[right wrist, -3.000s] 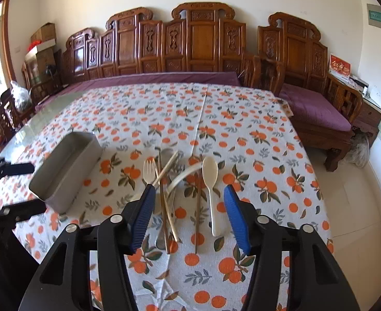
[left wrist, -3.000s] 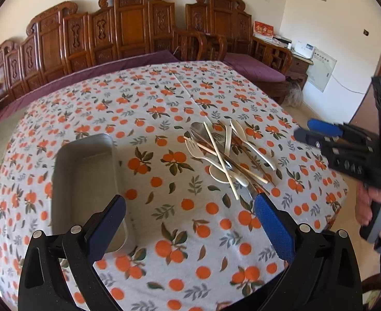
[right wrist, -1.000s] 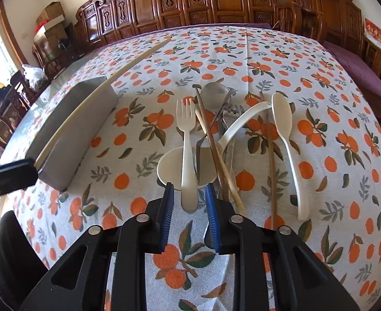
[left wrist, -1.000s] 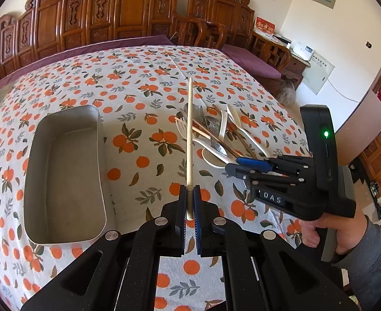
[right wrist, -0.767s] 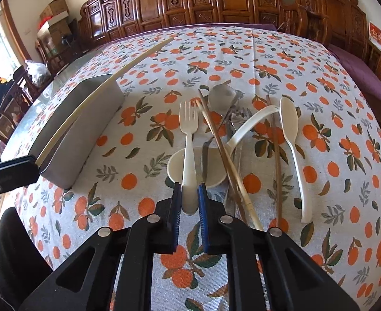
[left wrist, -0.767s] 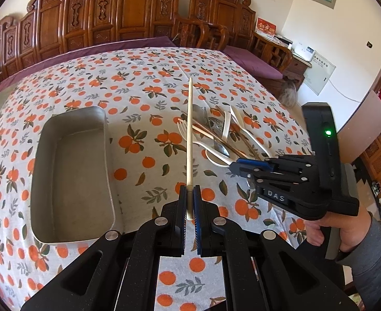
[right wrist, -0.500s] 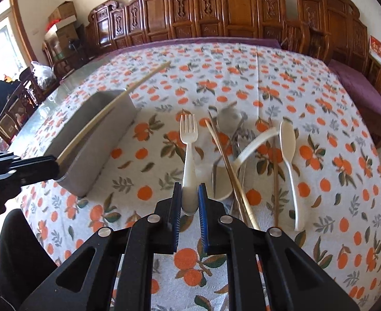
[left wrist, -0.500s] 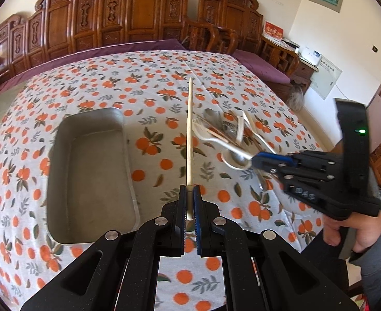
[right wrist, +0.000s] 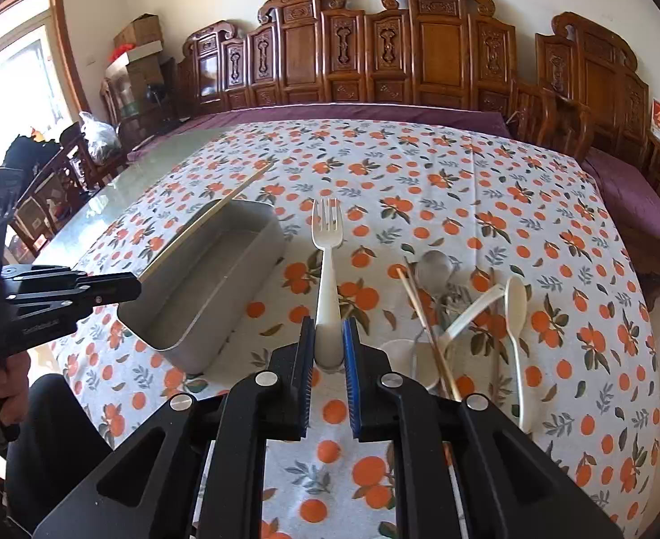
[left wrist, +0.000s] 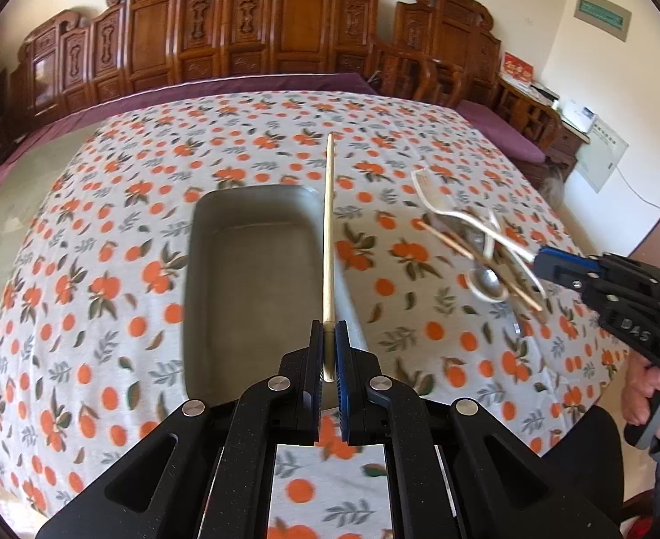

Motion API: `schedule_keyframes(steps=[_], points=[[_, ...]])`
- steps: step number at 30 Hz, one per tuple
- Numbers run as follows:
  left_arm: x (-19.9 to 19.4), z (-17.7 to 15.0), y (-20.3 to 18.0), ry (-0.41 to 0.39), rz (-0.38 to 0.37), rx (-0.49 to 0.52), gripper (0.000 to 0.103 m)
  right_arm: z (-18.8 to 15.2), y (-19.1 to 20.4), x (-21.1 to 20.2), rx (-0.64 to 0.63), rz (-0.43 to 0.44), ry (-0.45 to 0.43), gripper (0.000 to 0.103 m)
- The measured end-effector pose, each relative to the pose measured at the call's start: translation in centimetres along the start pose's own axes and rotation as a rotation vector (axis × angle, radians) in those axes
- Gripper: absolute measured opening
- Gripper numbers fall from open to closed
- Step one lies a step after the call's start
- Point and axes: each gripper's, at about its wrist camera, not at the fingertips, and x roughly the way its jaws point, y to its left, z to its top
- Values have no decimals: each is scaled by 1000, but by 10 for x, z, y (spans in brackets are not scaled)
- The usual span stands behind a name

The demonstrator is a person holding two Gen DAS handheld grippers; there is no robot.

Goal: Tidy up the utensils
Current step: 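Carry the chopstick into the grey tray and open the left tool while the right tool carries the fork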

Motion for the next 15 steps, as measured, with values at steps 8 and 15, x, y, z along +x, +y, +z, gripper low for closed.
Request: schedule_keyframes(steps=[8, 15], points=[[11, -11, 30, 50, 51, -29, 4, 1, 21, 3, -30, 19, 5, 15], [23, -17, 39, 91, 65, -43, 4, 2, 32, 4, -42, 33, 10, 15]])
